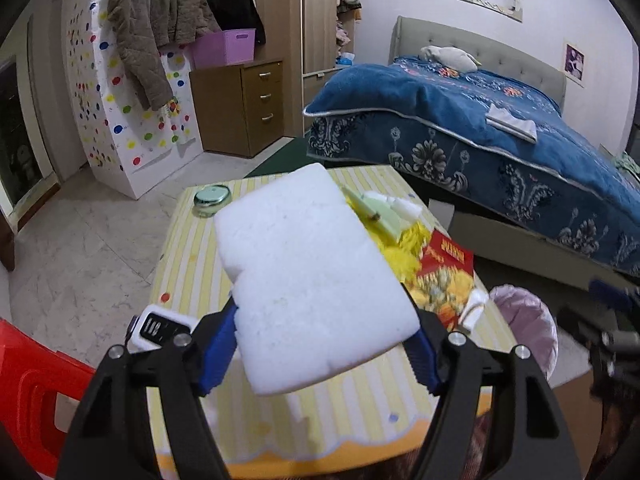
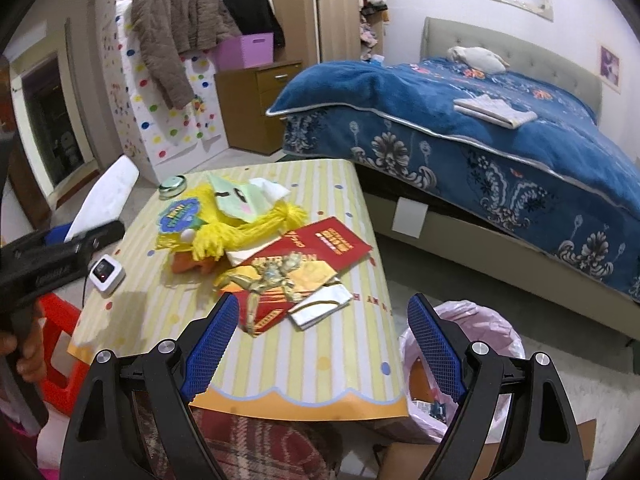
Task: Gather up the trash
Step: 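Grasp the white foam block with the left gripper and lift it, then grasp the light green cartoon card with the right gripper while the left gripper holds the foam block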
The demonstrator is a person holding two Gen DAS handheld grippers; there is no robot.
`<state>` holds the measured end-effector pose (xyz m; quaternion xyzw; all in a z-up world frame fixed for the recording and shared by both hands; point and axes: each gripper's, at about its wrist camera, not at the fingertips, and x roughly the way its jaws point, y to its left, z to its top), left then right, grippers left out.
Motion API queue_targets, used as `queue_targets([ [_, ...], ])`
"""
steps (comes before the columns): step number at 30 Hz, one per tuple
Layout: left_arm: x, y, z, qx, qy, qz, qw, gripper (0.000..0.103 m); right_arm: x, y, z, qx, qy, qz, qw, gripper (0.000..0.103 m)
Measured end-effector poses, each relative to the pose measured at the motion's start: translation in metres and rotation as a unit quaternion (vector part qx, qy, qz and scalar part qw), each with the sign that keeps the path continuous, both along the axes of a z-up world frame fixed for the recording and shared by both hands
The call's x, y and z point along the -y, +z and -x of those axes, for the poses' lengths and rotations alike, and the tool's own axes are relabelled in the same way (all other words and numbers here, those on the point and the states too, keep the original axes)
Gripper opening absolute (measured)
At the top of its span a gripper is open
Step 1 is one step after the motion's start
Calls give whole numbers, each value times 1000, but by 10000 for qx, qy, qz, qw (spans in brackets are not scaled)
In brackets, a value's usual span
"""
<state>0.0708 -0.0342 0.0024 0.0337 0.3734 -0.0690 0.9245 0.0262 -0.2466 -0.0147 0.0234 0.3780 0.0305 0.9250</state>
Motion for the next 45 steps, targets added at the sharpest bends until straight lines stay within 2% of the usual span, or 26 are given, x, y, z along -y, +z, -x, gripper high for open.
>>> queue_targets([
  [3, -11, -4, 11, -70, 0, -76, 9999, 70, -8, 0, -3, -37, 98, 55, 9999, 85],
  [6, -21, -10, 17, -153, 91, -107, 9998, 70, -18, -6, -7, -158, 193, 126, 9996, 81],
  [11, -42, -22, 22, -246, 239, -99, 9994, 71, -31, -15, -15, -306, 341, 137, 9989, 64],
  [14, -50, -27, 17, -304, 297, -96, 9990, 71, -40, -16, -22, -309, 444, 193, 9983, 59],
  [19, -57, -28, 8, -265, 317, -143, 9990, 71, -49, -21, -36, -412, 549, 272, 9973, 56],
  [25, -62, -21, -3, -142, 299, -77, 9994, 71, -72, -12, -69, -286, 850, 327, 9954, 56],
  [28, -66, -17, -11, -91, 333, -95, 9994, 71, -89, -11, -91, -282, 1070, 416, 9930, 43],
  [31, -70, -16, -18, -84, 365, -91, 9993, 71, -100, -15, -112, -337, 1220, 466, 9909, 42],
  [38, -71, -21, -27, -161, 382, -124, 9991, 71, -114, -37, -151, -607, 1346, 650, 9869, 28],
  [43, -72, -24, -30, -218, 393, -118, 9989, 71, -116, -46, -162, -709, 1376, 645, 9858, 27],
  [45, -72, -24, -30, -232, 409, -112, 9988, 71, -117, -47, -164, -734, 1407, 631, 9853, 19],
])
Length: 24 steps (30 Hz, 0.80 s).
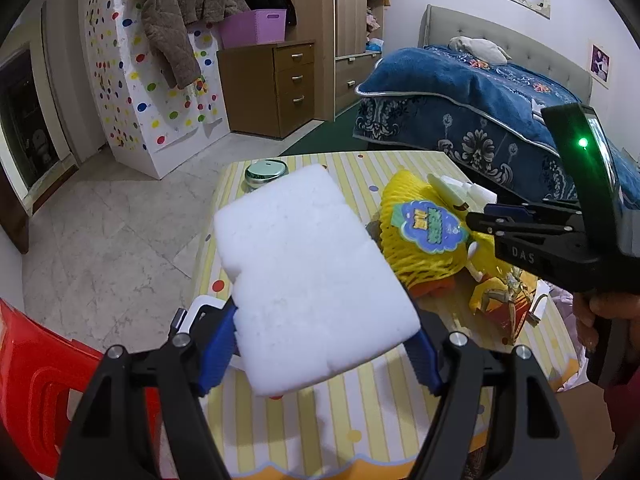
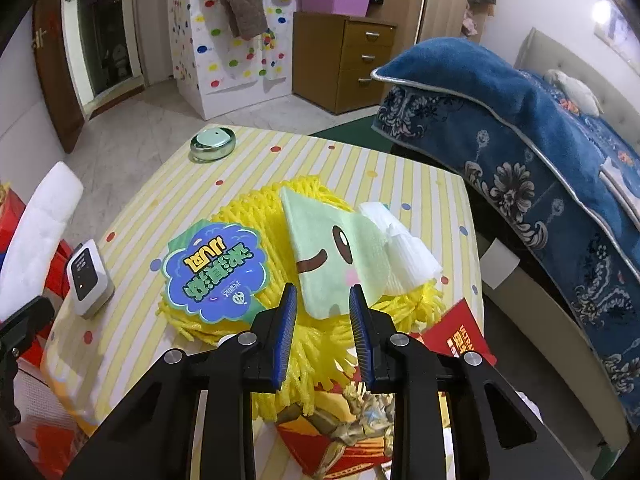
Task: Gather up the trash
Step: 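Grasp the light green cartoon card with the right gripper while the left gripper holds the foam block, then carry the foam block and green card to the pink-lined bin and open both grippers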
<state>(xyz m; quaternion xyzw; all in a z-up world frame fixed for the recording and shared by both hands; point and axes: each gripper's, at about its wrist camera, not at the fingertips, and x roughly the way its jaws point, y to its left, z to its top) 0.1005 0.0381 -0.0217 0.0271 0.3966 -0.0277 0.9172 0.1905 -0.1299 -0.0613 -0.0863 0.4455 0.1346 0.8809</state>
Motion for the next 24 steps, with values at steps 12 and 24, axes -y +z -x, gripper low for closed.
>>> queue_targets([
  [12, 1, 3, 9, 29, -3, 6, 10000, 71, 12, 50, 31, 518, 73, -705, 9961, 0],
  [24, 27, 12, 30, 207, -400, 78, 9990, 71, 53, 80, 109, 743, -289, -1118, 9905, 0],
])
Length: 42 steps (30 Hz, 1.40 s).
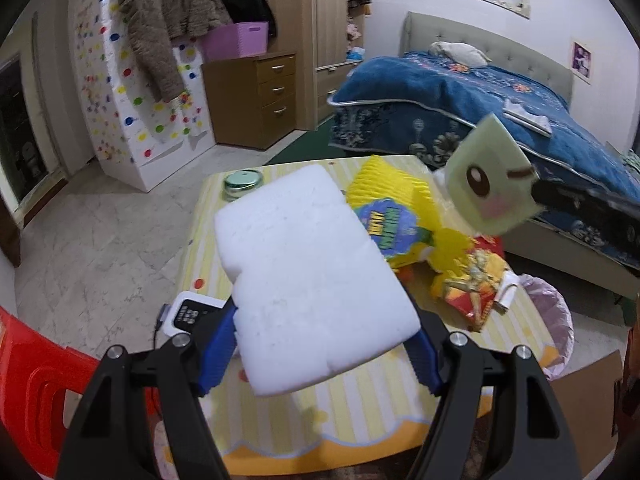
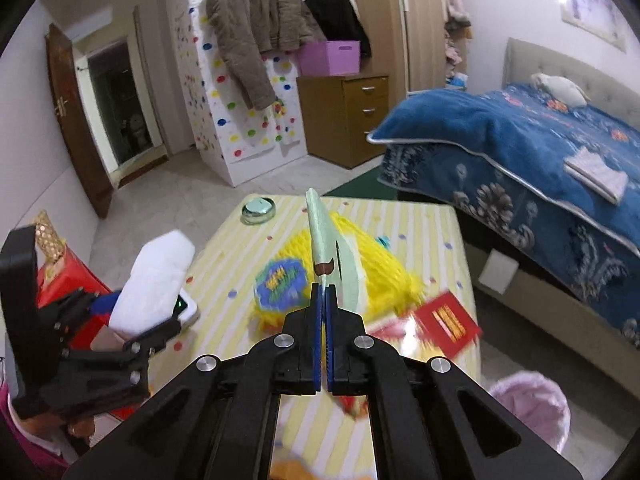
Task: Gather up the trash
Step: 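Carry the foam block and green card to the pink-lined bin and open both grippers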
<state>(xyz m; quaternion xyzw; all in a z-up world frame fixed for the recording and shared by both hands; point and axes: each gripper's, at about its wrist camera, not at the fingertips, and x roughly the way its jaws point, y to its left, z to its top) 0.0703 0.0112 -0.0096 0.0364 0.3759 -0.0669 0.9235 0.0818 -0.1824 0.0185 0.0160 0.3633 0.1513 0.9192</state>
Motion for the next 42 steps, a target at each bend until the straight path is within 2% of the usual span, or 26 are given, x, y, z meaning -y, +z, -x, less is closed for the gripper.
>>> queue_targets([
  [11, 66, -6, 26, 70, -932, 104, 9956, 71, 66, -16, 62, -280, -961, -126, 9949, 0],
  [15, 95, -6, 34, 71, -1286, 15, 9917, 71, 87, -18, 80, -263, -1228, -222, 9918, 0],
  [19, 127, -2, 39, 106, -1626, -39, 9866, 71, 114, -8, 96, -108, -1551, -281, 9874, 0],
  [24, 182, -1, 41, 158, -2240, -109, 9744, 72, 145, -4, 110, -13, -1956, -122, 9806, 0],
  [30, 243, -22, 37, -32, -2842, -134, 9587, 72, 184, -35, 118, -367, -2415, -56, 9697, 0],
  [33, 272, -39, 32, -114, -3028, -267, 9526, 72, 203, -50, 119, -528, -2592, -81, 9643, 0],
  [37, 303, -57, 23, -332, -3242, -238, 9451, 72, 228, -68, 115, -685, -2773, -149, 9582, 0],
  [42, 330, -64, 13, -402, -3404, -217, 9392, 74, 254, -83, 107, -771, -2945, -196, 9523, 1],
])
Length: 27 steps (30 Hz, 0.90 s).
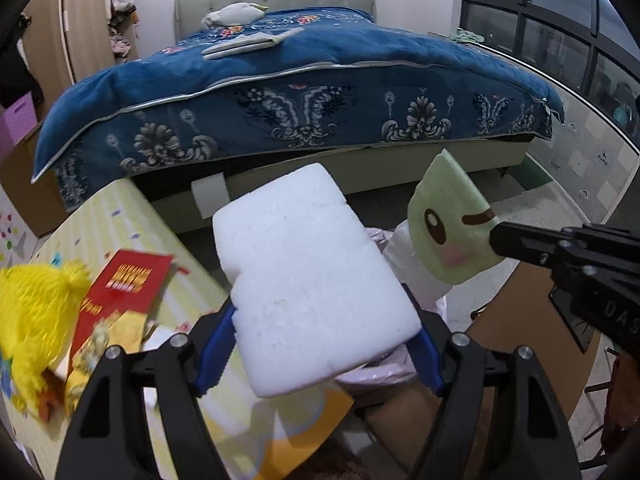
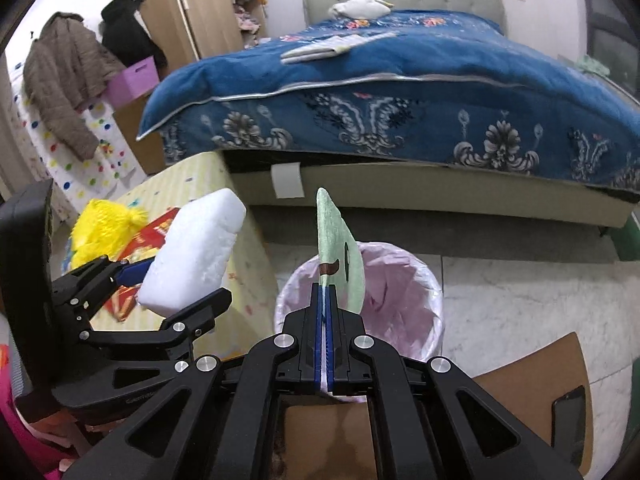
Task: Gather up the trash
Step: 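Carry the foam block and green card to the pink-lined bin and open both grippers, then move both tools back over the table toward the red Ultraman box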
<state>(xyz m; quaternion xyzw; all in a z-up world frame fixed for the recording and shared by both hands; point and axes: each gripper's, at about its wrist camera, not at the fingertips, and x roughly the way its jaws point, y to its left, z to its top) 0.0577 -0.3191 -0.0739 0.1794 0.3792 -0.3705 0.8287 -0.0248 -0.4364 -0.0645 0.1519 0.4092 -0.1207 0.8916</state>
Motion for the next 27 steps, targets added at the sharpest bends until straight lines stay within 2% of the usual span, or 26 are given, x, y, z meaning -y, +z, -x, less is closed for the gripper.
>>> queue_targets([
  [3, 11, 0, -7, -5, -46, 39, 10000, 81, 14, -9, -11, -45, -126, -54, 9999, 5],
  [4, 14, 0, -9, 27, -16, 49, 10000, 88, 19, -12, -13, -53, -191, -56, 9998, 6],
  [5, 14, 1, -12, 74, 54, 61, 9999, 93, 25, -15, -16, -96, -266, -46, 9996, 13],
  [6, 13, 2, -14, 83, 99, 85, 9999, 94, 29, -17, -16, -111, -348, -56, 9993, 20],
  [7, 10, 2, -16, 51, 133, 127, 9998, 94, 33, -18, -15, -106, -436, -82, 9990, 31],
  [8, 7, 3, -18, 38, 163, 123, 9998, 94, 35, -17, -12, -71, -499, -124, 9987, 35],
  [14, -31, 10, -21, 123, 616, -4, 9980, 94, 15, -2, 6, 43, -390, -35, 9992, 35],
  [16, -50, 17, -18, 112, 771, 83, 9969, 94, 4, 5, 10, 85, -291, -19, 9995, 35],
  [21, -109, 39, -6, 198, 1403, 113, 9898, 94, -38, 26, 9, 220, 193, 19, 9996, 35],
  [27, -169, 50, 4, 316, 1926, 37, 9808, 94, -99, 41, -7, 308, 885, 112, 9955, 36],
])
